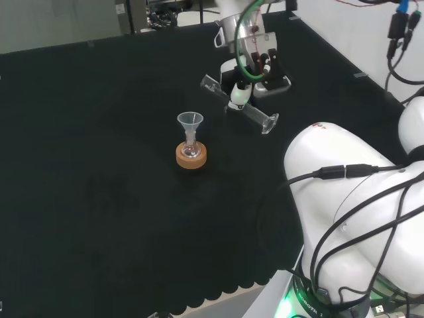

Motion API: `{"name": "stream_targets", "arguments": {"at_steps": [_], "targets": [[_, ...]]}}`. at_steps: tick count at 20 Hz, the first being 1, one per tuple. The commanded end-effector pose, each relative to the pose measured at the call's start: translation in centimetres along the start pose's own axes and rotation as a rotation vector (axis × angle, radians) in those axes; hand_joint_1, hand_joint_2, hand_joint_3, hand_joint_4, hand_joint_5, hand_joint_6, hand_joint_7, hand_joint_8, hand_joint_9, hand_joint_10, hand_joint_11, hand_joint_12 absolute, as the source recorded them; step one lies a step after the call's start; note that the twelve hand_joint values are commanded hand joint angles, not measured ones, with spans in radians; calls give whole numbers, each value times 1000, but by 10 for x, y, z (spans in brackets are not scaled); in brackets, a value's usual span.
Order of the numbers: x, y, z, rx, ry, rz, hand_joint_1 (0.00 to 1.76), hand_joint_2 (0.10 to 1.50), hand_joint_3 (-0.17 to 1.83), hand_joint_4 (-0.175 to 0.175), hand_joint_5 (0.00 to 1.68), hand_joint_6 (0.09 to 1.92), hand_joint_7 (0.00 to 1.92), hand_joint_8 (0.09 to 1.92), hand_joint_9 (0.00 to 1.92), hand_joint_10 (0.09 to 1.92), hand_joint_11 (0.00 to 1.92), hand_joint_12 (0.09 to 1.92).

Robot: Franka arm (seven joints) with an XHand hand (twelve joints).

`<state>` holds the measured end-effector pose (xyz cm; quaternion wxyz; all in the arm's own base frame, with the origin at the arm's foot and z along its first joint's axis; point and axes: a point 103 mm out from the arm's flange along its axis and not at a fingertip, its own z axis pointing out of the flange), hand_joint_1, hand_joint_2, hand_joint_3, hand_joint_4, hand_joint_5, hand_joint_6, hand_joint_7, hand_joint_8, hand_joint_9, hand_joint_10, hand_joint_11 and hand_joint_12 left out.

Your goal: Put the graduated cylinder back on the table.

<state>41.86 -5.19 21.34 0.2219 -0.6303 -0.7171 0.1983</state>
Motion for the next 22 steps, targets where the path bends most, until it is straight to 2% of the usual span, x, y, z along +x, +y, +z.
{"name": "stream_targets", "arguments": {"at_steps": [1, 9, 17, 22], "targets": [[-9, 11, 2, -139, 83, -93, 1269, 1090, 2, -175, 1018, 945, 1050, 923, 1444, 87, 1186, 731], [-27, 35, 3, -318, 160, -107, 1268, 1091, 2, -175, 1016, 949, 1048, 927, 1445, 87, 1184, 735], [-38, 72, 8, -480, 288, -130, 1268, 1092, 2, -175, 1013, 953, 1045, 932, 1443, 87, 1181, 737], [-39, 96, 10, -539, 365, -148, 1266, 1097, 3, -175, 1002, 972, 1033, 950, 1440, 87, 1178, 741]]}}
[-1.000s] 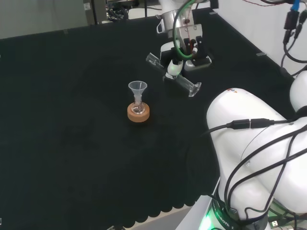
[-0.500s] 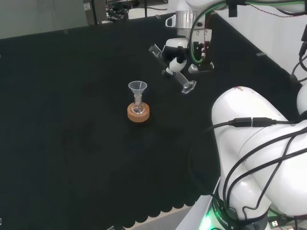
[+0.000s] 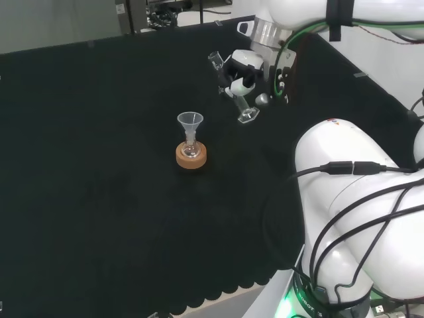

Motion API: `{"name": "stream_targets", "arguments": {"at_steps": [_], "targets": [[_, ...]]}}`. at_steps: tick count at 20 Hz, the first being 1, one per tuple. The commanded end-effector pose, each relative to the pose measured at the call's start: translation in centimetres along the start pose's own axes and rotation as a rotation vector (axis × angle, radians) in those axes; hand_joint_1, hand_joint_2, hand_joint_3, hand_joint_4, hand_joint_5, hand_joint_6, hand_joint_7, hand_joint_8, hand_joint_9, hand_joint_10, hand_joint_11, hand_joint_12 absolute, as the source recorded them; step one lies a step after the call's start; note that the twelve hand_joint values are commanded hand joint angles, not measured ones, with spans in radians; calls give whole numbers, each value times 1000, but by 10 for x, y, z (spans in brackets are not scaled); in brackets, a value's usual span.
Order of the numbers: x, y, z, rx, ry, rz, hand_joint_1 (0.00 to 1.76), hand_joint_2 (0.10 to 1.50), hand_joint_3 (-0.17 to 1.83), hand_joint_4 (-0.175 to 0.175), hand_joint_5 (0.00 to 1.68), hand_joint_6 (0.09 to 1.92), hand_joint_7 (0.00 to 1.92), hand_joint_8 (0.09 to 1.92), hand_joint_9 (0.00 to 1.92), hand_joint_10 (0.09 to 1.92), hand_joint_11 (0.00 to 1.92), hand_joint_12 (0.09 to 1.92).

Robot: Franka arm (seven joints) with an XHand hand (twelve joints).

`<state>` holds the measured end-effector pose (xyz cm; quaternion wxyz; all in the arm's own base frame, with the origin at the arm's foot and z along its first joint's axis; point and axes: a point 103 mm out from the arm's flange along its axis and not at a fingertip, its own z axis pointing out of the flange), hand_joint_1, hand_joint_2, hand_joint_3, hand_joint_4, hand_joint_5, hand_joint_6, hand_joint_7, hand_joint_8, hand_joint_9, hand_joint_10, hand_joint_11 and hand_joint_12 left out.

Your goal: Put the graduated cylinder back on the table.

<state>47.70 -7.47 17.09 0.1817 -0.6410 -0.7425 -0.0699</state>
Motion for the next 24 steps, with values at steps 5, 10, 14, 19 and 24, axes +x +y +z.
{"name": "stream_targets", "arguments": {"at_steps": [5, 10, 14, 19, 24], "targets": [[-18, 39, 33, -152, 166, -17, 1265, 1100, 3, -175, 998, 979, 1027, 959, 1427, 87, 1177, 744], [-20, 49, 43, -216, 211, -20, 1261, 1108, 3, -175, 981, 1007, 1007, 989, 1415, 87, 1164, 754], [-22, 56, 48, -240, 236, -19, 1256, 1119, 4, -175, 961, 1038, 984, 1023, 1390, 87, 1141, 767], [-24, 61, 55, -296, 265, -7, 1252, 1129, 3, -175, 943, 1068, 961, 1055, 1365, 87, 1120, 783], [-25, 65, 60, -317, 292, -2, 1248, 1138, 3, -175, 927, 1093, 942, 1083, 1346, 87, 1099, 796]]}}
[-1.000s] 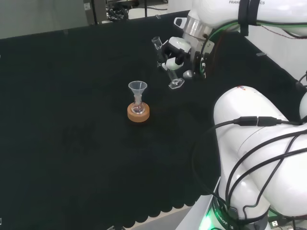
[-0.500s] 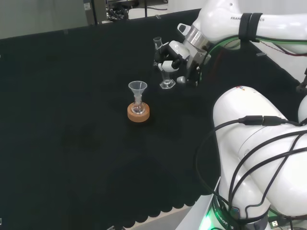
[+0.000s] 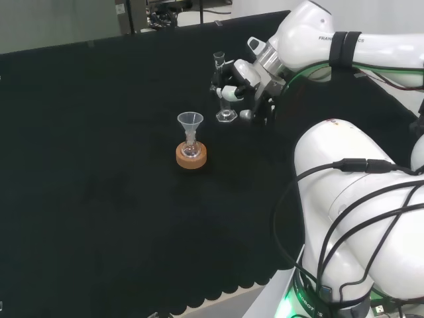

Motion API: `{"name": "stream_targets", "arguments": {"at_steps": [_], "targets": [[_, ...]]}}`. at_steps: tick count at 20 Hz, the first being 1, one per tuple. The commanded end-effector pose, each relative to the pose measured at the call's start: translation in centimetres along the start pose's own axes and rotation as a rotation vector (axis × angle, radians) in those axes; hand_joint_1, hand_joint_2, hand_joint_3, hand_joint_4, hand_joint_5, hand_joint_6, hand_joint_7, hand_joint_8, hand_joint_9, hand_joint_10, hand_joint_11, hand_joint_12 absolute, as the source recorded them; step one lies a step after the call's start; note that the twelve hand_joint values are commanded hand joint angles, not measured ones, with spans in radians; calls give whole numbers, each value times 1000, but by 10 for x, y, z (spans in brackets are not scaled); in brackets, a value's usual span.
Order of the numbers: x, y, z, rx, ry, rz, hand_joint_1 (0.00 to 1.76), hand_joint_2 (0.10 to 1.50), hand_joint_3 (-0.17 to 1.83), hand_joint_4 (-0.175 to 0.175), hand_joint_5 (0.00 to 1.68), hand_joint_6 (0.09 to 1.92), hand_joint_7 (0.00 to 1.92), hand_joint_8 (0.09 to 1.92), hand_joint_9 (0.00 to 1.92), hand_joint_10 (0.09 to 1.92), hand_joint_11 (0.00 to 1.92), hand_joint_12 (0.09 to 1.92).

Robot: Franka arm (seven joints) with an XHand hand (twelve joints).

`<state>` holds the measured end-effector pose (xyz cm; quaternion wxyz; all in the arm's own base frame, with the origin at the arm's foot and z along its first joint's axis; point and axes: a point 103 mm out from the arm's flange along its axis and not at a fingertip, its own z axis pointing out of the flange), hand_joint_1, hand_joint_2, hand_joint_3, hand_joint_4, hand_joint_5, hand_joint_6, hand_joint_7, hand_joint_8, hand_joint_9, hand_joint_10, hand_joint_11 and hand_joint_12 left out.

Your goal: Put the graduated cylinder back on the table.

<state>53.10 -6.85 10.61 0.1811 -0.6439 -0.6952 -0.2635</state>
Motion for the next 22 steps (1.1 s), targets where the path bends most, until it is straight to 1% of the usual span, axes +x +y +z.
{"name": "stream_targets", "arguments": {"at_steps": [1, 5, 10, 12, 13, 14, 17, 22], "targets": [[-4, 1, 9, -29, 33, 7, 1247, 1140, 3, -175, 923, 1098, 938, 1089, 1343, 87, 1096, 799], [-4, 2, 12, -35, 45, 8, 1244, 1147, 3, -175, 911, 1118, 924, 1110, 1332, 87, 1086, 807], [-6, 1, 15, -22, 55, 17, 1238, 1159, 4, -175, 888, 1153, 899, 1147, 1310, 87, 1071, 820], [-6, 1, 16, -8, 53, 20, 1177, 1155, 1, -175, 909, 1129, 905, 886, 1294, 87, 1057, 827], [-6, 0, 16, -3, 56, 21, 1160, 1156, 2, -175, 910, 1131, 913, 785, 1286, 87, 1049, 829], [-6, 0, 17, 5, 55, 20, 1150, 1157, 2, -175, 908, 1133, 915, 725, 1280, 87, 1042, 830], [-7, 0, 18, 22, 52, 21, 1139, 1165, 6, -175, 888, 1159, 894, 665, 1252, 87, 1007, 846], [-9, -2, 19, 53, 74, 22, 1123, 1193, 10, -175, 826, 1236, 824, 685, 1205, 87, 950, 913]]}}
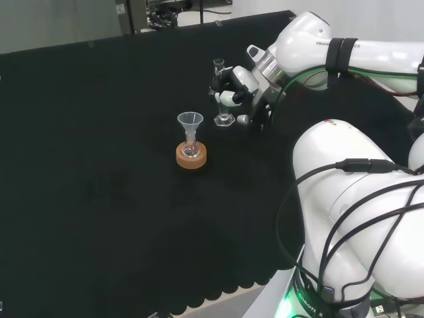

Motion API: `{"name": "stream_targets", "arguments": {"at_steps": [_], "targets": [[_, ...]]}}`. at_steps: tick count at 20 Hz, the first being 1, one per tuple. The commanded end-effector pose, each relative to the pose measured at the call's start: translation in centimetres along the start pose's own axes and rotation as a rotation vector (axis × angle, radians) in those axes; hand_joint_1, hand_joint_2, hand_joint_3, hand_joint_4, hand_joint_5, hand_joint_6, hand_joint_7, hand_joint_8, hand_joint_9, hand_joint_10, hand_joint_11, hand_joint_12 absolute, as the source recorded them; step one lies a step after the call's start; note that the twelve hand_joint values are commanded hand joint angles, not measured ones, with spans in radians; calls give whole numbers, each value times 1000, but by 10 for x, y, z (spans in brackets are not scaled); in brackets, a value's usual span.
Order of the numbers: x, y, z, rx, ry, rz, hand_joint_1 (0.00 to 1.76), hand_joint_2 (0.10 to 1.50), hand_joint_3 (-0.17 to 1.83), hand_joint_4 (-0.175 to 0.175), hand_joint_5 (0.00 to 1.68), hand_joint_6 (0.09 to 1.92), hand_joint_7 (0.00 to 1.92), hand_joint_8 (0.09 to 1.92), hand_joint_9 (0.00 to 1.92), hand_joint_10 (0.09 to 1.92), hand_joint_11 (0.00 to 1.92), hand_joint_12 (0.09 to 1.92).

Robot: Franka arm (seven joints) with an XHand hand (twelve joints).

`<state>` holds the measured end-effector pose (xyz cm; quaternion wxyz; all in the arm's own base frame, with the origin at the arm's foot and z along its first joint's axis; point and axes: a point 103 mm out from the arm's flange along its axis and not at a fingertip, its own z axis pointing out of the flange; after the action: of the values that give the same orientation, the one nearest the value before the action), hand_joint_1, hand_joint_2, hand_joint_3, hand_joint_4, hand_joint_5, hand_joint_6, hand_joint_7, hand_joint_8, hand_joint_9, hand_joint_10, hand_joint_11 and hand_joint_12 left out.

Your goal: Put the graduated cylinder back on the table.

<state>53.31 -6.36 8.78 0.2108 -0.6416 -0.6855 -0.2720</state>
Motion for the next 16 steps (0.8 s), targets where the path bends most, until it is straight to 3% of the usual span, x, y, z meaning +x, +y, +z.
{"name": "stream_targets", "arguments": {"at_steps": [1, 5, 7, 9, 16], "targets": [[-2, -1, 1, 38, 17, 2, 1120, 1198, 9, -175, 817, 1246, 807, 689, 1195, 87, 945, 924], [-3, -2, 0, 42, 30, 3, 1112, 1207, 7, -175, 794, 1270, 756, 696, 1172, 87, 924, 948], [-2, -1, -2, 53, 36, -1, 1139, 1175, -16, -112, 748, 997, 725, 683, 1154, 87, 879, 977], [-2, -1, -3, 86, 50, 0, 1123, 1149, -48, -80, 727, 815, 691, 666, 1128, 87, 814, 1023], [-6, -2, -14, 130, 67, 32, 972, 1082, -173, -69, 421, 564, 486, 662, 902, 87, 489, 1249]]}}
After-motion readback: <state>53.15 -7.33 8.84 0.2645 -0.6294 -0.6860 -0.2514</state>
